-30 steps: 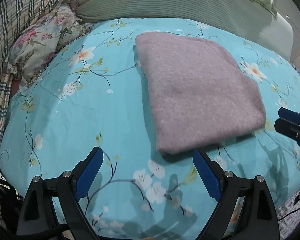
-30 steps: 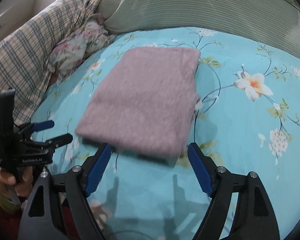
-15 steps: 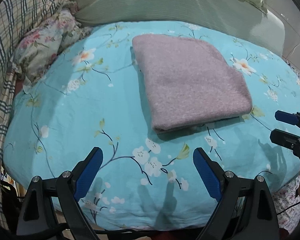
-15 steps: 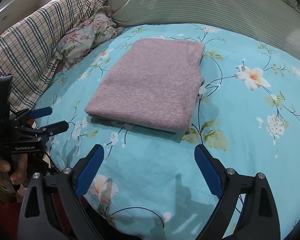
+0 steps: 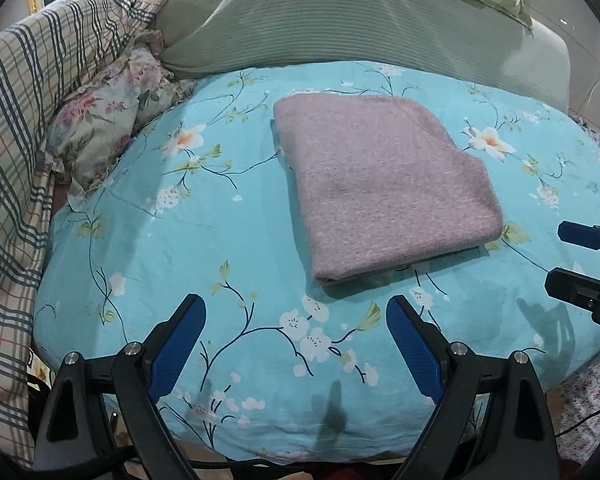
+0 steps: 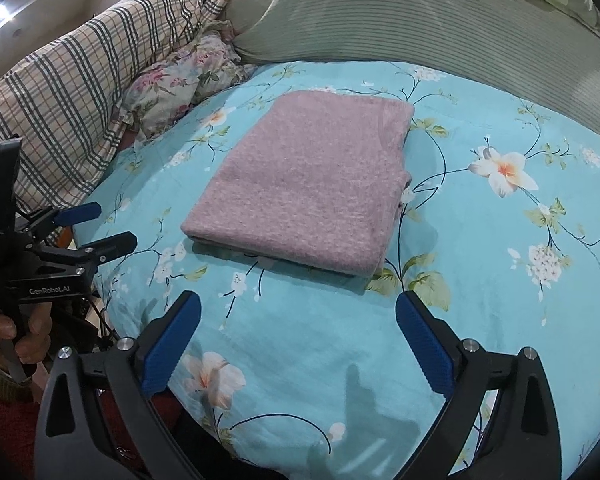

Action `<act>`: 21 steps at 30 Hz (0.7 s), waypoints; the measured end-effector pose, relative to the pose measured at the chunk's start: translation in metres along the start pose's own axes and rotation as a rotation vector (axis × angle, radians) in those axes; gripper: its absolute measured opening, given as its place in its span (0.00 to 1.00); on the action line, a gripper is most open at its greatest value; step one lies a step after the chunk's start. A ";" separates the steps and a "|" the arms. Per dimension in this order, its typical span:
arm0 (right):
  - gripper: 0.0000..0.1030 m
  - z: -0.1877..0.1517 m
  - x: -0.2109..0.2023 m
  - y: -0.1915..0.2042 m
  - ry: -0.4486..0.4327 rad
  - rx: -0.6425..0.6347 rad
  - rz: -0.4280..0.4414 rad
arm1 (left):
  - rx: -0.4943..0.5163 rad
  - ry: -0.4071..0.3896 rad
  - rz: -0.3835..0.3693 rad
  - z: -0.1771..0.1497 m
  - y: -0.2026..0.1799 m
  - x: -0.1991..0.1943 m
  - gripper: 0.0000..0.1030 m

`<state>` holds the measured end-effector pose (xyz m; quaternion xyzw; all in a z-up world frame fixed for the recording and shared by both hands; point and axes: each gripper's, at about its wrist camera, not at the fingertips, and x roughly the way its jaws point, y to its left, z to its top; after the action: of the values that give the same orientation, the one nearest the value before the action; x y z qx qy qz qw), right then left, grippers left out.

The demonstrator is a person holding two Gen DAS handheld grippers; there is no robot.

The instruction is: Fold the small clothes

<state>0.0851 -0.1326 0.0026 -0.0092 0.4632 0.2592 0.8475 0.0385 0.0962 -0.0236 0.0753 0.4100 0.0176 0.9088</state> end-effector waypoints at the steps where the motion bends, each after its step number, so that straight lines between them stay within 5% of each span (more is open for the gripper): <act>1: 0.95 0.000 0.001 0.000 0.003 0.000 0.000 | 0.000 0.000 0.005 0.000 -0.001 0.000 0.90; 21: 0.96 0.003 0.014 0.006 0.028 -0.002 0.010 | 0.004 0.014 -0.004 0.001 -0.003 0.009 0.90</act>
<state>0.0907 -0.1203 -0.0054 -0.0114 0.4746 0.2639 0.8396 0.0450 0.0936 -0.0300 0.0762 0.4163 0.0156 0.9059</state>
